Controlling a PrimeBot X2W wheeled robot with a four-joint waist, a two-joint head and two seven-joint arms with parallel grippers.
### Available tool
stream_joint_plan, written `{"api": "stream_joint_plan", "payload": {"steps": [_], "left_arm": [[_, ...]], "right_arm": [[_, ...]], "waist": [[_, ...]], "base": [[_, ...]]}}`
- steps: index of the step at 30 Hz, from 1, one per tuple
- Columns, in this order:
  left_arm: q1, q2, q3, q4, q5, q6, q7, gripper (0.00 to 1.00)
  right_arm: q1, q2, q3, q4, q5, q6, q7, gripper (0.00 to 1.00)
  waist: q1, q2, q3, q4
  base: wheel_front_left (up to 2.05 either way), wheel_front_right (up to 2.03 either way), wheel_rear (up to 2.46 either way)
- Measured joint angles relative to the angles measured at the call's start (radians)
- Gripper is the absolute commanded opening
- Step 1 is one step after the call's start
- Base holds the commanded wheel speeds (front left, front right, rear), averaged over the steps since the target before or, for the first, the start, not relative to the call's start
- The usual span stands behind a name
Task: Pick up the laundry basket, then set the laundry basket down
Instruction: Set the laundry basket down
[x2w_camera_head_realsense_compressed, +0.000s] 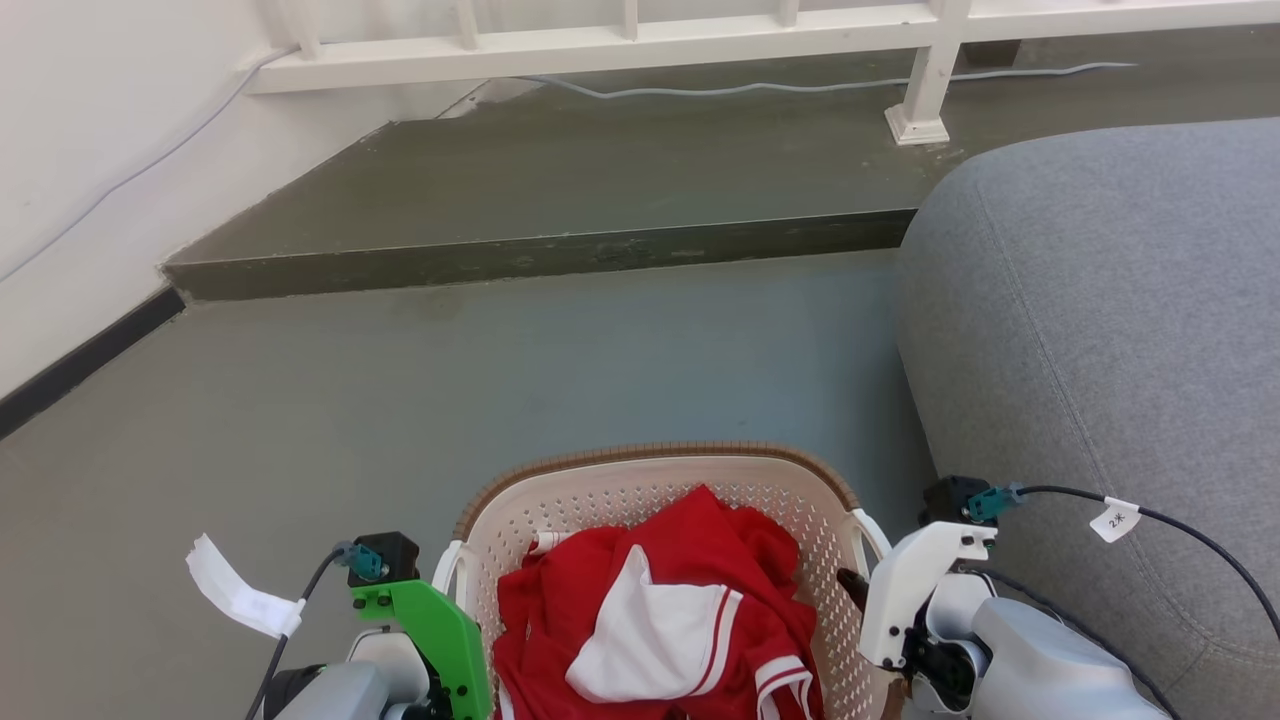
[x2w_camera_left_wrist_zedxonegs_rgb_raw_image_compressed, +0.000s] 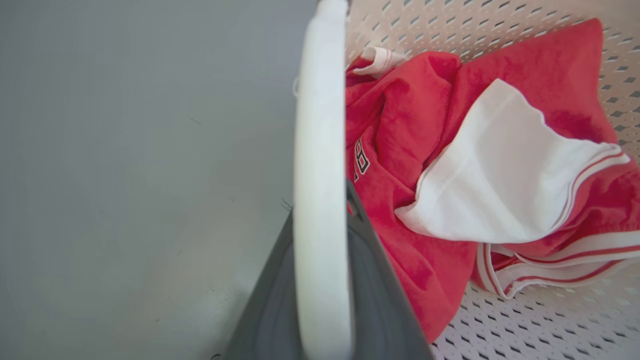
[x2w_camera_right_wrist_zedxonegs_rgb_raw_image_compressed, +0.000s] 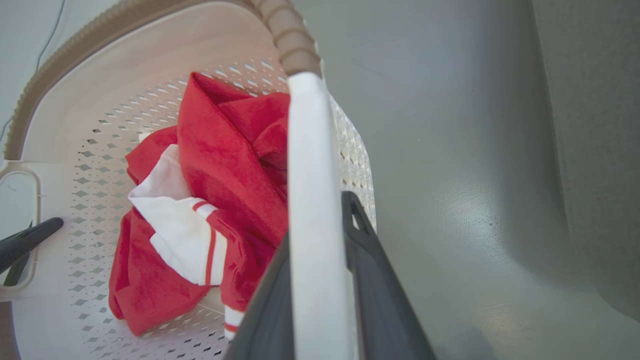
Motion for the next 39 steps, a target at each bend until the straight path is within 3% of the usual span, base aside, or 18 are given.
{"api": "stream_joint_plan", "payload": {"steps": [17,39], "left_arm": [[-0.069,0.002,0.002,-0.006,0.001,0.002,-0.081,0.0],[-0.236,0.005,0.033,-0.023,0.01,0.003,-0.222,0.0]], "right_arm": [[-0.083,-0.005,0.01,0.0,0.001,0.0,-0.037,0.0],[-0.27,-0.014,0.003,-0.001,-0.021,0.001,-0.152,0.0]], "waist": [[0.0,0.0,0.107,-0.012],[0.0001,0.0,0.373,-0.025]], "base": [[0.0,0.0,0.0],[0.0,0.0,0.0]]}}
